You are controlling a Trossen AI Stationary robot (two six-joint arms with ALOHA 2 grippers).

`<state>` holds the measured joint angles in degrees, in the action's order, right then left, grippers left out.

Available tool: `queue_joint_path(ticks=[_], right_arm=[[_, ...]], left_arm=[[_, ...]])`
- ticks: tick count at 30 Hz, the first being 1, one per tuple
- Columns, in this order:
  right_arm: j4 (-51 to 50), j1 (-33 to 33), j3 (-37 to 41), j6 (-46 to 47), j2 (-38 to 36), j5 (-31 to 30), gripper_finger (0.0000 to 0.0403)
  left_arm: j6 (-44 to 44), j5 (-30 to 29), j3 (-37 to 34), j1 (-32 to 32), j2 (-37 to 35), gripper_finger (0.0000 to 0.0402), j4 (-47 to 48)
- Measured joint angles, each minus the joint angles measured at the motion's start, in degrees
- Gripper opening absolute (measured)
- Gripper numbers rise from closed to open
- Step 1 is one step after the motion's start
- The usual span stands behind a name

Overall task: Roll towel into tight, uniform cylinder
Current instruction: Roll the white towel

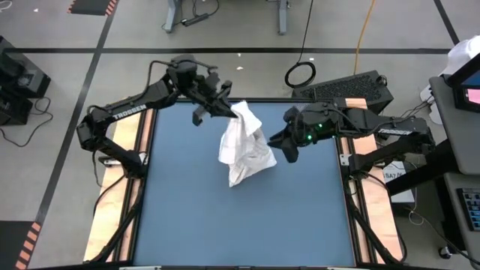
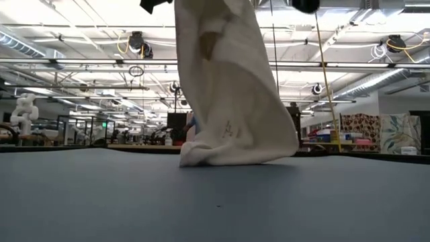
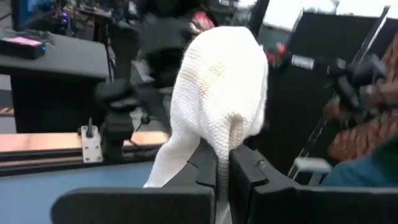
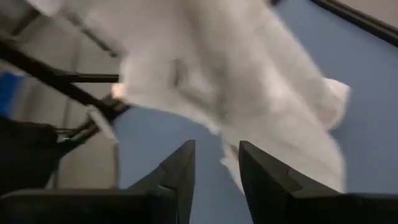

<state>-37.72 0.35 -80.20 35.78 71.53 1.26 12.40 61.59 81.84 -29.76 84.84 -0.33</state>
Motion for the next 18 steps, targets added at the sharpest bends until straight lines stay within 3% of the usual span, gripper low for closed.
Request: queue_joint_path(ticks=[6,18], right_arm=[[12.1,-4.3,-0.1,-1.4,3.3,-4.9,0.0114],[13.1,-7.3,0.0,-0.5,12.0,-15.5,0.0114]], left_arm=[[9.2,-0.3,0.0,-2.4,-1.0,0.0014,-7.5],[18.5,-1.6,0.0,-2.5,-1.1,0.0018,-16.5]])
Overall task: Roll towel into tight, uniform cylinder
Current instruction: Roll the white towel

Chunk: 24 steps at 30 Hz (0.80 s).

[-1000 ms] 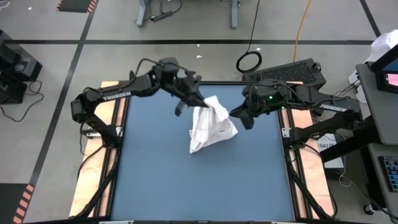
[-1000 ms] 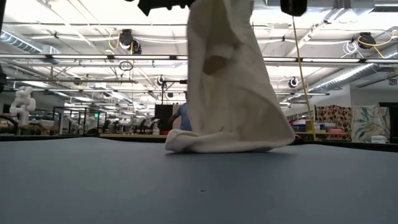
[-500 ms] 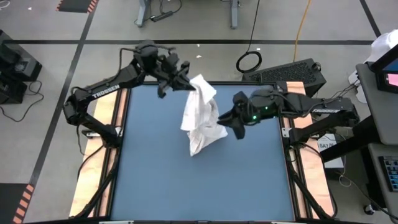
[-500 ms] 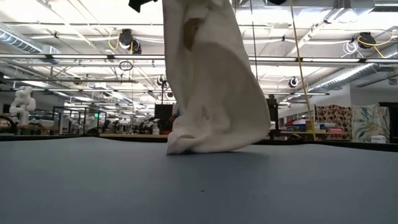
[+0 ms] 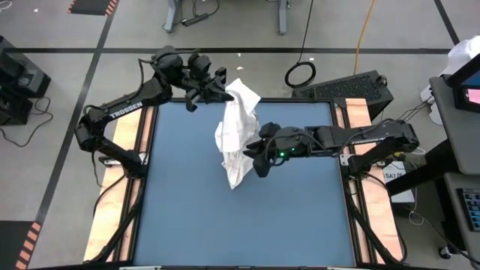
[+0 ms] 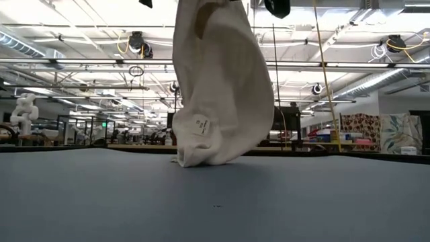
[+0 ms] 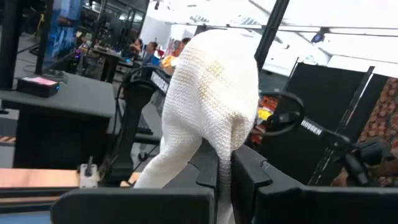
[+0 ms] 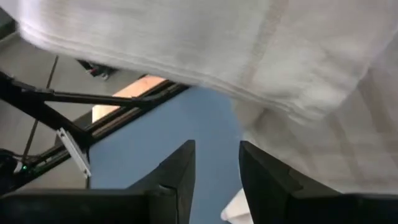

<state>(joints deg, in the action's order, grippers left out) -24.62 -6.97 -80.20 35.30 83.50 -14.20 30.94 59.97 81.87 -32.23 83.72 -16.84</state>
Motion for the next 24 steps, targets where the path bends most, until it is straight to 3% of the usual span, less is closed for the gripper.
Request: queue_joint_path(ticks=[13,21,24], right_arm=[[2.0,0.7,0.0,1.1,0.5,-4.0,0.0117],[4.4,2.1,0.0,0.5,1.9,-4.2,0.0157],[5.0,2.1,0.0,-0.9,2.1,-5.1,0.0152]], left_arm=[[0.3,-0.1,0.0,0.0,0.0,0.0019,-2.6],[0.3,-0.1,0.0,0.0,0.0,0.0019,-2.9],[0.3,-0.1,0.0,0.0,0.0,0.0019,-2.9]])
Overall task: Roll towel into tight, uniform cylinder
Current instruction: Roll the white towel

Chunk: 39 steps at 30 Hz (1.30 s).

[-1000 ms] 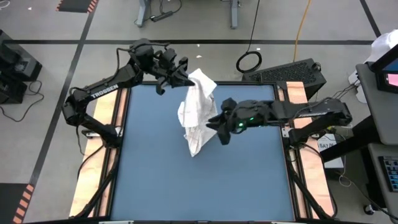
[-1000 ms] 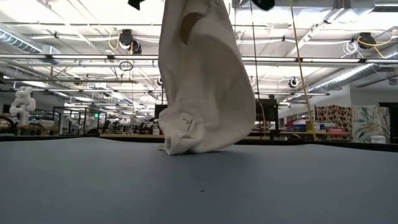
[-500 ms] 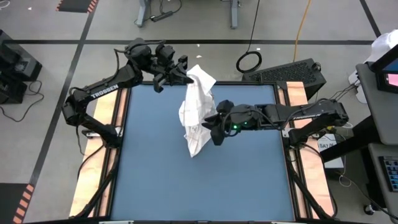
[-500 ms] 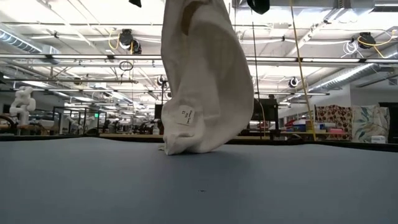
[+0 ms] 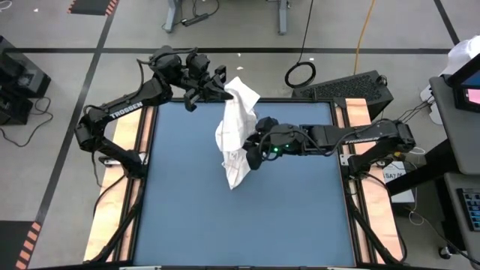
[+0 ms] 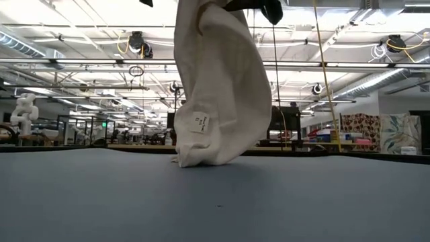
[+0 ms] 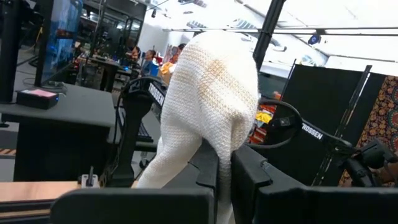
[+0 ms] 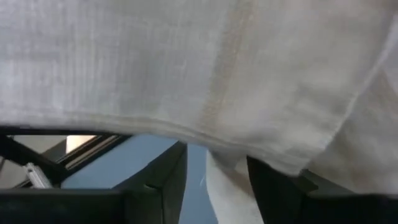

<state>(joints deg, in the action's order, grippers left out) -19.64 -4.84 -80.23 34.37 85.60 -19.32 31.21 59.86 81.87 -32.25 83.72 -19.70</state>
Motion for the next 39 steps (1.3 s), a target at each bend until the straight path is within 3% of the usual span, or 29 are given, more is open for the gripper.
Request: queue_joint_path(ticks=[8,21,30,35,39], right_arm=[[1.4,0.8,0.0,-0.6,-0.1,-0.4,0.0012],[-2.2,1.2,0.0,0.8,-6.7,2.2,0.0003],[1.2,4.9,0.0,5.2,-6.8,22.6,0.0003],[-0.8,6.2,0.0,7.3,-7.2,23.8,0.0003],[-3.2,7.7,0.0,8.9,-8.5,24.2,0.0004]], left_arm=[[0.0,0.0,0.0,0.0,0.0,0.0019,0.0],[2.3,3.8,0.1,-2.8,-2.2,0.0019,1.7],[3.0,4.7,0.1,-3.2,-2.2,0.0019,2.9],[2.7,5.3,0.1,-3.4,-2.3,0.0019,5.1],[-2.7,7.1,0.1,-1.8,-2.3,0.0019,14.7]])
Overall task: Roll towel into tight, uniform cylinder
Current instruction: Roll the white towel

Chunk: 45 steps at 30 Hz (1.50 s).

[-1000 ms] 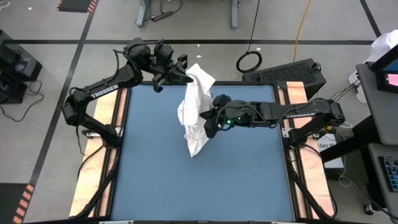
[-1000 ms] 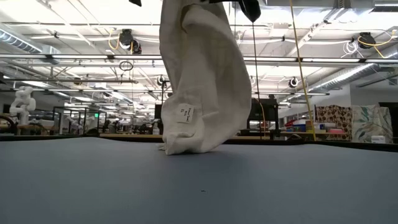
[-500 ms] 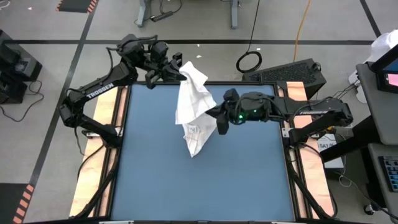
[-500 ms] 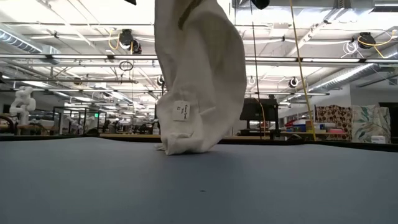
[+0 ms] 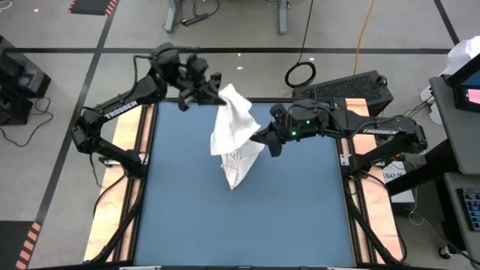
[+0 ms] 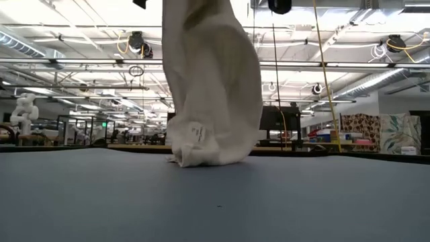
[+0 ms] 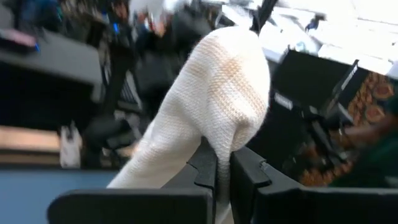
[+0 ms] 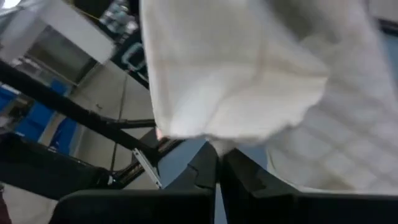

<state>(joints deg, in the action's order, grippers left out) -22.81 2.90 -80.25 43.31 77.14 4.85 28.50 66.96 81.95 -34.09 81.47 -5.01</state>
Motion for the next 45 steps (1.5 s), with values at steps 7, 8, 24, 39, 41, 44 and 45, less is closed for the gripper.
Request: queue_joint_path(ticks=[7,8,24,39,41,44,45], right_arm=[[-1.8,2.3,0.0,6.4,-1.2,6.2,0.0005],[-2.1,2.4,0.0,7.7,-1.2,6.4,0.0007],[-2.0,4.1,0.0,15.4,0.0,9.0,0.0134],[-6.4,4.7,0.1,13.6,1.5,8.8,0.0004],[-7.6,4.7,0.0,13.7,-0.2,8.7,0.0003],[-9.7,4.7,0.0,13.8,-3.3,7.4,0.0002],[-10.7,4.7,0.0,14.0,-4.4,6.5,0.0002]], left_arm=[[-7.9,0.0,0.0,2.8,0.0,0.0019,7.6],[-7.9,-0.6,0.0,3.2,0.0,0.0019,7.6],[-9.4,-4.2,0.0,3.9,0.0,0.0019,7.6],[-7.2,-7.6,0.0,3.9,0.0,0.0031,12.3],[-8.2,-10.7,-0.1,3.8,0.0,0.0045,15.5],[-11.8,-15.3,-0.1,3.8,0.0,0.0079,19.6],[-12.5,-16.6,-0.1,3.8,0.0,0.0093,20.6]])
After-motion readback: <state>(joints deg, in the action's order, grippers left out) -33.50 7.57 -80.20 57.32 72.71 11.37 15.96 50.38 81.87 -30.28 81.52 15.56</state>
